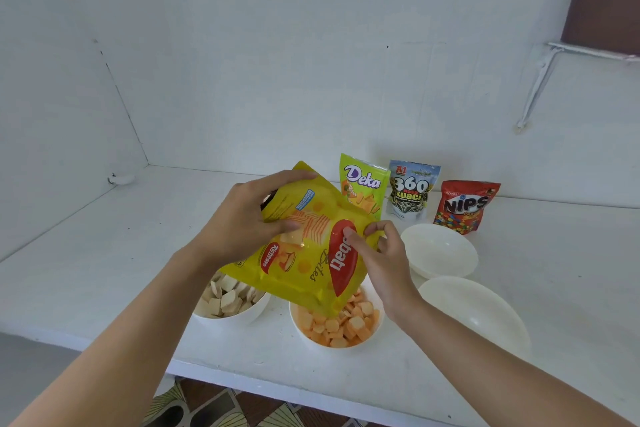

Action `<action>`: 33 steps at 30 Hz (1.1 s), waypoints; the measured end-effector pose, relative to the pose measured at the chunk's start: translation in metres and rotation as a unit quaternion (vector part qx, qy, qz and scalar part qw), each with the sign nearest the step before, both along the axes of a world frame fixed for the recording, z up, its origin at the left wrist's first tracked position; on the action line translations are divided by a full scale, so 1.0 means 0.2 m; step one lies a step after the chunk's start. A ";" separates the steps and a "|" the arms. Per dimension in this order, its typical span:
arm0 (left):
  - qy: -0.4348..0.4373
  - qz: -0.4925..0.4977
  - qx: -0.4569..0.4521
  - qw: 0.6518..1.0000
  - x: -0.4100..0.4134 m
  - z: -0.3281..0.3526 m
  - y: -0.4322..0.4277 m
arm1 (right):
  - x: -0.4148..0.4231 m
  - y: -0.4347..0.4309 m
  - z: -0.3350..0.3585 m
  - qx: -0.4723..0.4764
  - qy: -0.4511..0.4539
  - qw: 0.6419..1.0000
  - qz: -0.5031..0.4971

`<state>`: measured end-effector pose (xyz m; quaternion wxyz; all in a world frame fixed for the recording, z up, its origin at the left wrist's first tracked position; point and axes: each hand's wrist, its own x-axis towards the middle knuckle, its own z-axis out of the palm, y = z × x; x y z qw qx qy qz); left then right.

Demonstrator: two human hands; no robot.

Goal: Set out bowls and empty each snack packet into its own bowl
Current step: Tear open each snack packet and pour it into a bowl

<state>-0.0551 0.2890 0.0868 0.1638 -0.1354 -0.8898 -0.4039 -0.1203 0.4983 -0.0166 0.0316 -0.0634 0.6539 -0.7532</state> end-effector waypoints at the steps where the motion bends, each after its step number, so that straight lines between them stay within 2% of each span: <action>1: 0.007 0.007 0.011 1.000 0.00 0.00 0.00 | -0.01 0.00 0.02 -0.010 0.008 1.000 -0.004; 3: 0.020 0.020 0.037 0.999 0.01 -0.01 -0.01 | -0.02 0.01 0.05 -0.023 0.029 0.999 -0.011; 7: 0.022 0.044 0.127 0.991 0.03 -0.09 -0.01 | -0.02 0.00 0.04 0.027 0.051 0.998 -0.033; 11: 0.019 0.138 0.248 0.959 0.04 -0.21 0.01 | -0.01 0.01 -0.02 0.058 -0.014 0.998 -0.021; 17: 0.016 0.226 0.371 0.901 0.04 -0.32 0.03 | 0.01 0.01 -0.06 0.040 -0.078 0.996 0.016; 21: 0.014 0.251 0.416 0.874 0.04 -0.39 0.05 | -0.02 0.04 -0.03 -0.068 -0.138 0.986 0.063; 26: 0.002 0.282 0.461 0.841 0.04 -0.44 0.10 | -0.03 0.05 -0.02 -0.130 -0.174 0.969 0.114; 29: -0.023 0.281 0.484 0.828 0.04 -0.45 0.10 | -0.04 0.06 0.01 -0.138 -0.161 0.970 0.118; 33: -0.081 0.259 0.506 0.819 0.01 -0.44 0.07 | -0.06 0.08 0.06 -0.104 -0.100 0.985 0.095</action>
